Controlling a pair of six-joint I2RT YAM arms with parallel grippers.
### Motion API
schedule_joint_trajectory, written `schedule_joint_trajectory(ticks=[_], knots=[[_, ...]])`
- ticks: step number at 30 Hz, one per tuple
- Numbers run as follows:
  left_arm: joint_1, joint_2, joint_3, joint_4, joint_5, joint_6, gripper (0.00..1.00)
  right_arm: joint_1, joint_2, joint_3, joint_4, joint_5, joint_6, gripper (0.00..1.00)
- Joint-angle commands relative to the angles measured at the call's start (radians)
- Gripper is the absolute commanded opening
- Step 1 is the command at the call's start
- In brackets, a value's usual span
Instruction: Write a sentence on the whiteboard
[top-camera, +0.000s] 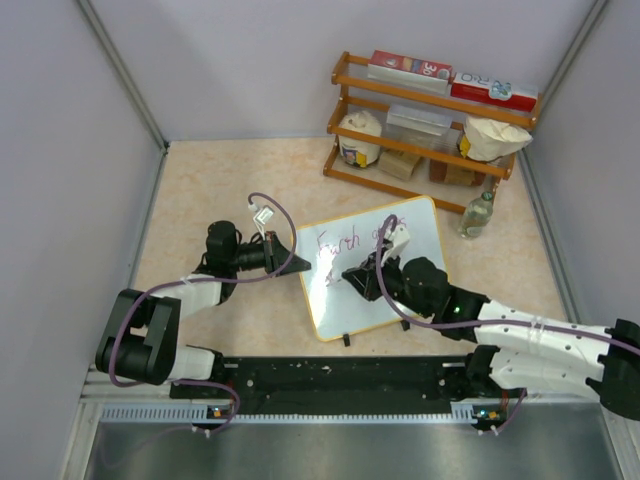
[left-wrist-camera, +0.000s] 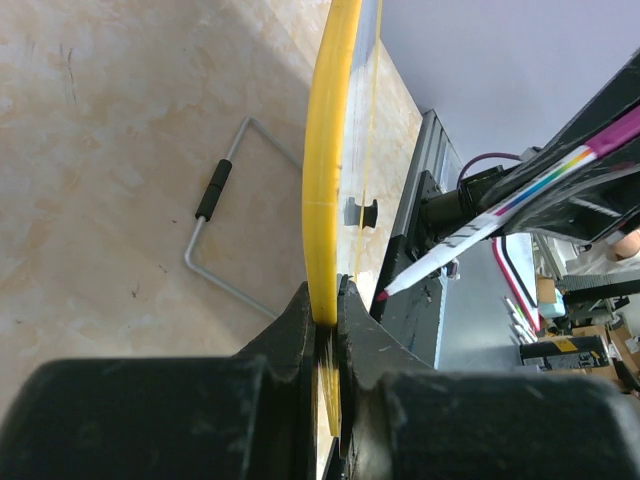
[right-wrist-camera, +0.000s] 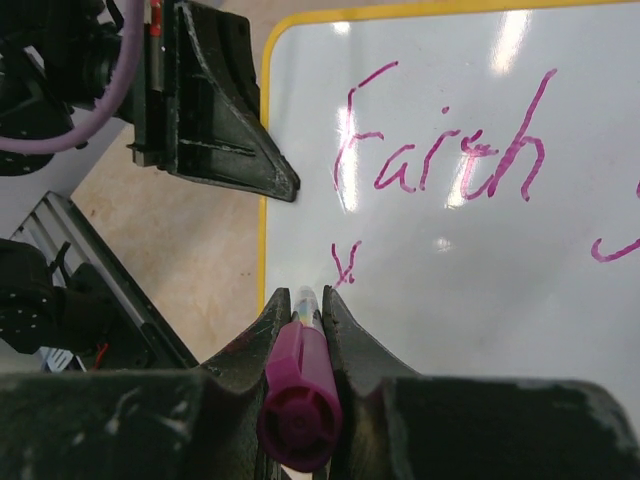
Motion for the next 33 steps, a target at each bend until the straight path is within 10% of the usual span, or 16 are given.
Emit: schedule_joint_trajectory(ticks=[1,33], knots=[[-0.019,0.006,0.013,-0.002,-0.015,0.089,0.00,-0.002,-0.077,0.020,0.058,-0.006,0.020,0.00],[-0.019,0.006,0.012,-0.002,-0.017,0.089,0.00,-0.108,-0.002,0.015,0.035,0.007,0.022,0.00]])
